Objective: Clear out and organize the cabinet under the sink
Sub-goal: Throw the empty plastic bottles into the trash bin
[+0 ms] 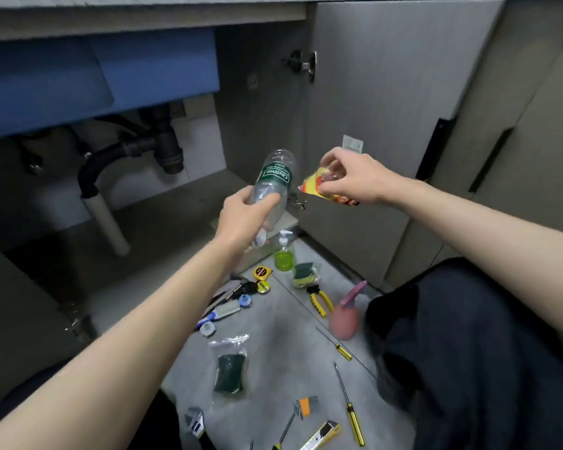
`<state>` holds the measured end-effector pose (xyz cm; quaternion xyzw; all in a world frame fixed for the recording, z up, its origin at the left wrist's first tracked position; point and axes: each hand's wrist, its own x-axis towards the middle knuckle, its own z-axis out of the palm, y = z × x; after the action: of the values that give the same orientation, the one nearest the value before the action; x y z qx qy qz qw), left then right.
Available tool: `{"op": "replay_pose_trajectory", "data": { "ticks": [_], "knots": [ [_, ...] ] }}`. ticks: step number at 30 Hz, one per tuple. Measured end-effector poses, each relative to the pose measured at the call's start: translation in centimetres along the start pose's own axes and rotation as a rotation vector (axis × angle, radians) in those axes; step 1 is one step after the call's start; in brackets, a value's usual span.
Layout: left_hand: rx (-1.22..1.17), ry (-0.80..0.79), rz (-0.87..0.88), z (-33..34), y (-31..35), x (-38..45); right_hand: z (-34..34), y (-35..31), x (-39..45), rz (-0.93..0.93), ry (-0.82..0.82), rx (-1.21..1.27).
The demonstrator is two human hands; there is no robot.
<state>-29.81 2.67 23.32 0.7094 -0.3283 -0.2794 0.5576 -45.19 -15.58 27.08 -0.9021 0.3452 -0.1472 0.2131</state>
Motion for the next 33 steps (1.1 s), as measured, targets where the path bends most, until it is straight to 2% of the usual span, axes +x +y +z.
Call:
{"op": "replay_pose_trajectory", "data": {
  "ticks": [3, 7, 10, 13, 17, 22, 25, 27, 31, 33],
  "knots": [
    [0.044, -0.171, 0.113, 2.0, 4.9, -1.6, -3.6, 1.7, -4.1, 0.033, 0.114, 0.098],
    [0.124, -0.407, 0.259, 5.7, 9.2, -4.3, -5.5, 6.5, -12.0, 0.173, 0.292, 0.275],
    [0.315, -0.543, 0.291, 9.2, 10.5, -6.2, -5.0, 11.2, -19.2, 0.326, 0.364, 0.35],
    [0.542, -0.643, 0.37, 13.5, 10.2, -9.4, -3.5, 16.0, -26.7, 0.533, 0.384, 0.288],
    [0.845, -0.764, 0.461, 20.5, 6.9, -13.1, -1.2, 20.3, -34.1, 0.816, 0.334, 0.017],
    [0.951, -0.881, 0.381, 28.6, 1.4, -15.6, 1.5, 23.4, -38.0, 1.048, 0.214, -0.078],
    [0.954, -0.956, 0.287, 31.8, -0.8, -16.5, 2.5, 24.6, -39.0, 1.098, 0.162, -0.033],
    [0.94, -1.024, 0.214, 33.1, -1.9, -17.1, 2.4, 24.7, -39.0, 1.082, 0.206, -0.024],
    [0.925, -0.979, 0.262, 33.7, -3.3, -17.1, 0.2, 24.0, -37.4, 0.956, 0.372, -0.037],
    [0.937, -0.932, 0.307, 33.2, -2.9, -16.5, -1.2, 23.2, -35.9, 0.882, 0.394, -0.028]
  ]
}}
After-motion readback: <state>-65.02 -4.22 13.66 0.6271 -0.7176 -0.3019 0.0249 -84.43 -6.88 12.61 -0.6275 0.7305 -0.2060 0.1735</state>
